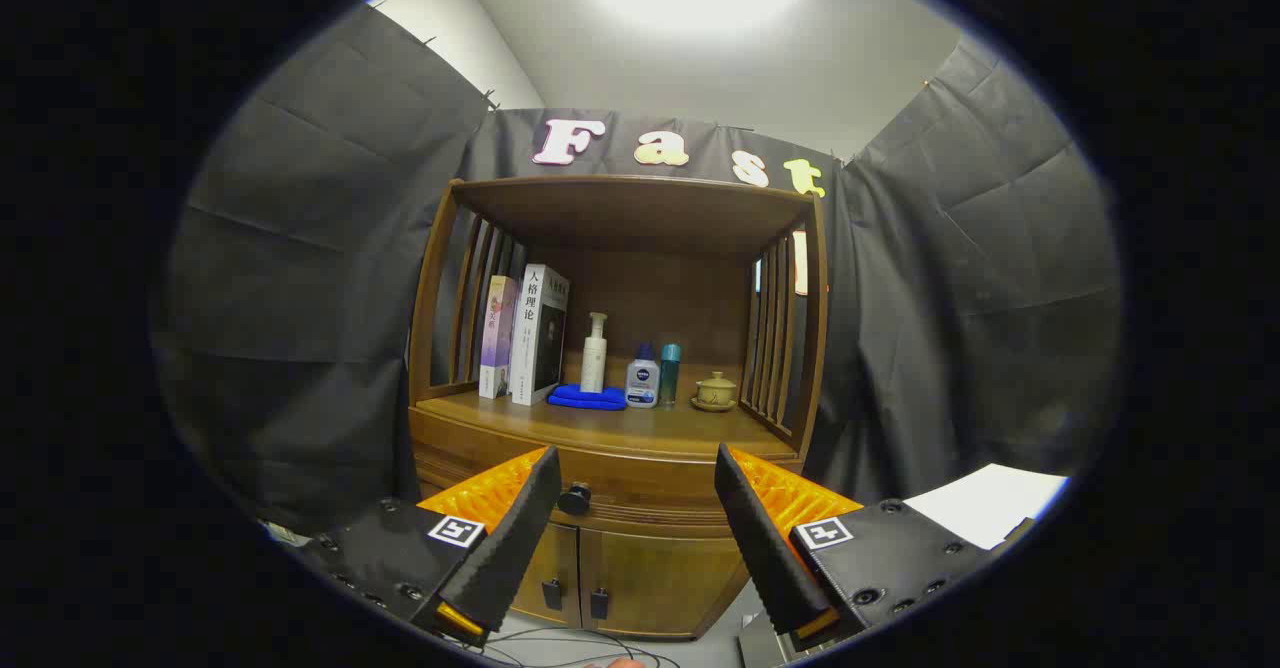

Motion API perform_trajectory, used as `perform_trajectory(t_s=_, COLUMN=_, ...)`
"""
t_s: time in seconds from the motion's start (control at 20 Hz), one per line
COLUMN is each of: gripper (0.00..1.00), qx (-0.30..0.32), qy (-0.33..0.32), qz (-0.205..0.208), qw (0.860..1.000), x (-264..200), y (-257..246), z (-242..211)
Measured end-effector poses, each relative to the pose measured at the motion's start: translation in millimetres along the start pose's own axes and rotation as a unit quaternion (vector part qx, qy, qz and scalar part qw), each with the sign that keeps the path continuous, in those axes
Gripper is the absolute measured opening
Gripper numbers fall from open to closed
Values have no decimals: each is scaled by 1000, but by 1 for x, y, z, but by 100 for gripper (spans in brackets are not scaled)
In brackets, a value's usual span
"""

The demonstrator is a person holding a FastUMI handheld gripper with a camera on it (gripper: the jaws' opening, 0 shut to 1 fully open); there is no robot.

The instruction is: Pull open the drawer, take out the items inside it, and place them on the countertop above the cabinet.

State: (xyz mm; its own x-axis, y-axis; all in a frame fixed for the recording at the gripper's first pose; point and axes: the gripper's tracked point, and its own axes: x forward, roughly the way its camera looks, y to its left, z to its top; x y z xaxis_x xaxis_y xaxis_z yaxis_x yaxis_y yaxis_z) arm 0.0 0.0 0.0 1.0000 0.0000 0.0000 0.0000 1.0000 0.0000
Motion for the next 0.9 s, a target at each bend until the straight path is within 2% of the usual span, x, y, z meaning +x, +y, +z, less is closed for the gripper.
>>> perform_trajectory(t_s=0.9, gripper=97, qx=2, qy=-10, qz=-11, qw=1000, x=1, y=-2, z=7)
